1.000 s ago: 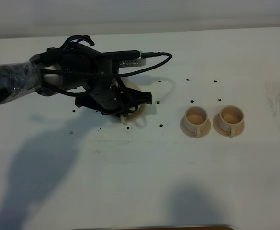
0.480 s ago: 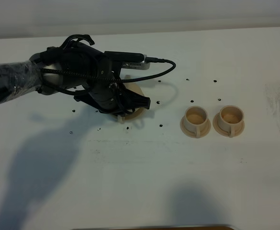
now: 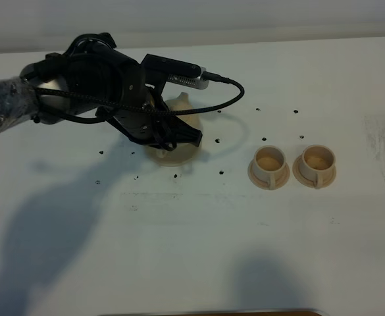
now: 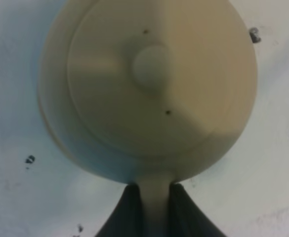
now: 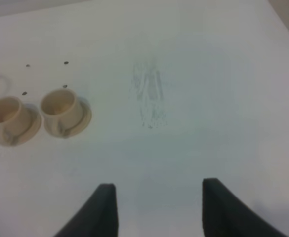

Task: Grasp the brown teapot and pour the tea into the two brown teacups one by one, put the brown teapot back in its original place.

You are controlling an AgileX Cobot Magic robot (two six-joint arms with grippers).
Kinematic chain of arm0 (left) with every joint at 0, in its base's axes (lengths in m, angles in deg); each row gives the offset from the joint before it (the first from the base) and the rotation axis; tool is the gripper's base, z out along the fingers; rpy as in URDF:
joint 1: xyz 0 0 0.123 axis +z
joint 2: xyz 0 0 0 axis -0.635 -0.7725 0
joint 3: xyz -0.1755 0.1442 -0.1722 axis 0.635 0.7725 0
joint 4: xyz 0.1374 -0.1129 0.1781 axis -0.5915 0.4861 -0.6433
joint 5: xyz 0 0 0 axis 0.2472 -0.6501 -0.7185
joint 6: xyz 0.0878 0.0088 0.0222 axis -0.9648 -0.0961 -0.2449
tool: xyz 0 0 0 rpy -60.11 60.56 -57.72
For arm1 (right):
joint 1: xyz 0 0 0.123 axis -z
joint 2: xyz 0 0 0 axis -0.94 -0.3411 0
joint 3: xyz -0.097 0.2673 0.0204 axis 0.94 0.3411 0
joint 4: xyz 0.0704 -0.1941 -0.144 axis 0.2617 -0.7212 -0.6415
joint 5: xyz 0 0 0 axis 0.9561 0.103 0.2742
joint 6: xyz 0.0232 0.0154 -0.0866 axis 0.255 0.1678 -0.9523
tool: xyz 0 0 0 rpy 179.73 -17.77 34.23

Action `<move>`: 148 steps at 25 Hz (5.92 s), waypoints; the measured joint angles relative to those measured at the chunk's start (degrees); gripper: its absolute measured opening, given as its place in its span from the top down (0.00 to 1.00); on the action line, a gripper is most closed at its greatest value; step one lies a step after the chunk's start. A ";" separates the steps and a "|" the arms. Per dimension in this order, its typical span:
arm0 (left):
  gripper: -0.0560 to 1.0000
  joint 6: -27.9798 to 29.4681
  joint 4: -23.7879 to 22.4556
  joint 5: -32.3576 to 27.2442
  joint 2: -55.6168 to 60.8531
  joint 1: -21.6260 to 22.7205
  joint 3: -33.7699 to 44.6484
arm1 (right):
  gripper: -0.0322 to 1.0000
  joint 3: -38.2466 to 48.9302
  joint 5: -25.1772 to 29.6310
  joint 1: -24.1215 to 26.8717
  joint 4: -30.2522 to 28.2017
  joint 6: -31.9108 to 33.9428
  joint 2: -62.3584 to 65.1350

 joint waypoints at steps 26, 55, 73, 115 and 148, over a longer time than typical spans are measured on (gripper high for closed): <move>0.87 -39.31 10.06 -10.90 -7.89 -3.21 -23.96 | 0.57 0.00 0.00 0.00 0.12 0.00 0.00; 0.87 -58.78 6.51 -10.27 -15.39 -8.57 -33.14 | 0.57 0.00 0.00 0.00 0.12 0.00 0.00; 0.87 -72.37 5.39 -7.52 -16.98 -8.92 -33.14 | 0.57 0.00 0.00 0.00 0.12 0.00 0.00; 0.87 -99.29 3.33 -0.75 -18.20 -10.71 -33.14 | 0.57 0.00 0.00 0.00 0.12 0.00 0.00; 0.87 -107.91 -0.58 4.66 -20.54 -12.37 -33.14 | 0.57 0.00 0.00 0.00 0.16 0.00 0.00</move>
